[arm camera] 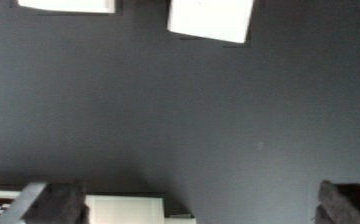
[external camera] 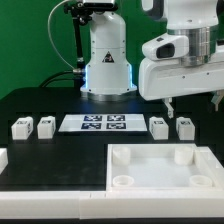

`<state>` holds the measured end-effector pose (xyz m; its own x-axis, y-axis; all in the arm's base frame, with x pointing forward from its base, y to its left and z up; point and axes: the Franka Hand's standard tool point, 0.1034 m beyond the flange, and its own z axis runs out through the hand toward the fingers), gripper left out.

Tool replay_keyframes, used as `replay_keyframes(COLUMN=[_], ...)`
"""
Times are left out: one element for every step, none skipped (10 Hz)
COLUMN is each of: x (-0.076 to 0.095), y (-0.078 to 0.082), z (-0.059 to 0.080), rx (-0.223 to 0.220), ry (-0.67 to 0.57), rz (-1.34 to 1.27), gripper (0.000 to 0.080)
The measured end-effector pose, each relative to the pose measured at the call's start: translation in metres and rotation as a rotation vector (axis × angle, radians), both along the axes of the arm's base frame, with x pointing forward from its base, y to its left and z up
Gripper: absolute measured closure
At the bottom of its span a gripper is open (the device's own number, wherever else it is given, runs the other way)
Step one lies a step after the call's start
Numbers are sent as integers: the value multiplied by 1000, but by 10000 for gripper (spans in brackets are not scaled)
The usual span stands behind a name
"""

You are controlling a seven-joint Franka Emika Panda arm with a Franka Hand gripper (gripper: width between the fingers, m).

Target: Assemble one leg

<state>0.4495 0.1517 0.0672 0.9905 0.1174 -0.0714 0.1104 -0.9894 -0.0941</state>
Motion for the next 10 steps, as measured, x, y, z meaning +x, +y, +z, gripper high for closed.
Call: replay_keyframes(x=[-6, -7, -7, -10, -14, -16, -17, -18, -17, -24], y=[-1, 7, 12, 15, 16, 17, 16, 16, 16, 12], z=[1, -2, -6, -10, -12, -16, -16, -17, -21, -26], rx=[-23, -15, -18, -23, -31, -35, -39, -41, -39, -45], ry=[143, 289, 405, 492, 598, 669, 733, 783, 775, 787], rz=[-5, -91, -105, -94, -80, -67, -59, -52, -56, -61], gripper=[151, 151, 151, 151, 151, 151, 151, 151, 151, 151])
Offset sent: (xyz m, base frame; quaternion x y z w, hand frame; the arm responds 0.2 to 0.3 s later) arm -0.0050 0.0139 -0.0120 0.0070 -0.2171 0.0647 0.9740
